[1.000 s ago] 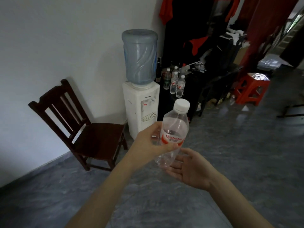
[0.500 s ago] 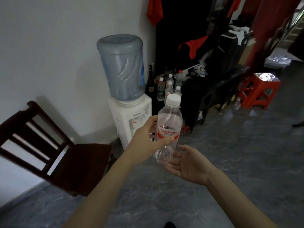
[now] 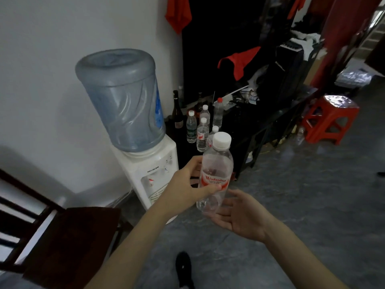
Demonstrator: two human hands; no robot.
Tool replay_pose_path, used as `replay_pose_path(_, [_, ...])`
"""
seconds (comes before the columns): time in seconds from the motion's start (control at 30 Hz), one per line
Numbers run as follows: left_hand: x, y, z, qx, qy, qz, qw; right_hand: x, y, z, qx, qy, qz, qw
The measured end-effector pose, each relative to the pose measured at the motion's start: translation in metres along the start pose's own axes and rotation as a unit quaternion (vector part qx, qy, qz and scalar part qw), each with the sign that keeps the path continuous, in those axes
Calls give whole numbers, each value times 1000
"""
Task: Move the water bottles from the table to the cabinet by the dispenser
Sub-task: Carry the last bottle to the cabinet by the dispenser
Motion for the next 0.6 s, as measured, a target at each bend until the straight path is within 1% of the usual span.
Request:
replay_pose_path(0.13, [60,19,-3,10,25,-5,1000,37,37,9,-4,-23,7,1000])
replay_pose_path(0.27, [129,26,5,1,52,-20,998,70,90,1,-11,-37,32,999])
replay_pose_path(0.37, [186,25,18,0,53,-34,998,97,135,-6,7,-48,44,998])
replay_pose_path(0.47, [236,27,27,5,72,-43,996,125,174,-8,32,-63,56,996])
replay_pose_path(0.6, [293,31,30,3,96,-62,993,156,210,-5,74,-76,76,991])
Point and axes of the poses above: each hand's wrist, its own x-axis towards the middle knuckle, its own z-axis out of the back of the hand, y = z × x, the point moved 7 cm from there along x, towards the middle knuckle, and after that the axes turned 13 degrees about x, right-handed, at the moved point
